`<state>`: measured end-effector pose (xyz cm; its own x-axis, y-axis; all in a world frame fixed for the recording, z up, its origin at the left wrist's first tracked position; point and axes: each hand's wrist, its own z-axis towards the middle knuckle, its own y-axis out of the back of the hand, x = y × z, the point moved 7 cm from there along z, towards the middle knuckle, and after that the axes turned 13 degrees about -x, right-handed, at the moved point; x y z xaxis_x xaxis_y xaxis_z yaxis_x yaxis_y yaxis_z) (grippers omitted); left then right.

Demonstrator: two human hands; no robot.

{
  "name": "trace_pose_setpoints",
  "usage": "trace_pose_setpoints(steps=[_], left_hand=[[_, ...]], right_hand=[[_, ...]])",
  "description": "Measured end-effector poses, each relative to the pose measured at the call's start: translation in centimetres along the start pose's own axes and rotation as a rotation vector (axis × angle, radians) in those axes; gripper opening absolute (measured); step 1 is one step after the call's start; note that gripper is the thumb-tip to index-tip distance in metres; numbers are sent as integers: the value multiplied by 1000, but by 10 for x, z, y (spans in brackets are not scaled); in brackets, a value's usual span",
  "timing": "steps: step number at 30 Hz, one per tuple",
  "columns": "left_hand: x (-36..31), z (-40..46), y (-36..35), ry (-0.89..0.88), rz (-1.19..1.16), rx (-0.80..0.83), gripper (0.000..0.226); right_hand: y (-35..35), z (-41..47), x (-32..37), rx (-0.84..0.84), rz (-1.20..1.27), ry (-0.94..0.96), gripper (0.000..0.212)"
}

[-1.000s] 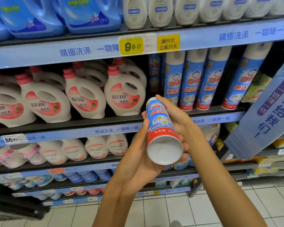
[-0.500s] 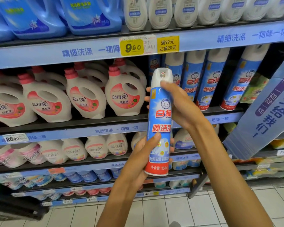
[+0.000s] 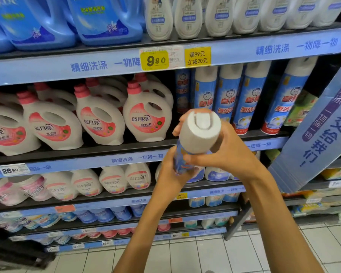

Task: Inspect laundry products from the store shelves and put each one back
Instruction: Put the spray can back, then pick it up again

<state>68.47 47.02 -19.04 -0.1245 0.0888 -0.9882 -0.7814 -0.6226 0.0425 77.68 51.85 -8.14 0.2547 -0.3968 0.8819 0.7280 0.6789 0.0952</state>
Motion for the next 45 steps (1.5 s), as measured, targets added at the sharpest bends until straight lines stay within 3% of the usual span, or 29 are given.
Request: trace_pose_setpoints(steps=[4,8,12,16,18,21,26,28,31,35,38,42,45], left_hand=[[-5,4,5,-53,-42,-51,58],[-5,0,10,-49,-90,-45,59],[2,-8,12,-3,-111,82,50],[18,-17,9,141,-193,210,58],[21,-18,7,169,-200,174,58],[12,-13,4,72,-126,37,29],[14,-6,7,102,-166,-94,40],[17,-6,5,180,-279,-17,54],[16,-11,-10,276,-437,211,57],[28,-8,-7,240,-249,130,58],[20,-4,-1,93,-104,75,29],[17,3,-2,8,46,75,56],[14,6,1,2,17,65,44]], right_hand=[[2,-3,8,38,-84,94,58],[7,3,1,-8,82,-35,64],[14,14,-14,-97,281,-153,68],[17,20,-32,-196,393,-220,60],[18,22,-37,-269,385,-228,51],[17,25,-35,-371,298,-173,40],[15,29,-35,-385,306,-171,62],[14,30,-41,-378,376,-225,68],[6,31,-51,-326,487,-350,72],[8,34,-56,-339,443,-333,58],[12,34,-51,-353,331,-244,53],[9,33,-51,-311,276,-196,51],[6,34,-54,-255,281,-224,43]])
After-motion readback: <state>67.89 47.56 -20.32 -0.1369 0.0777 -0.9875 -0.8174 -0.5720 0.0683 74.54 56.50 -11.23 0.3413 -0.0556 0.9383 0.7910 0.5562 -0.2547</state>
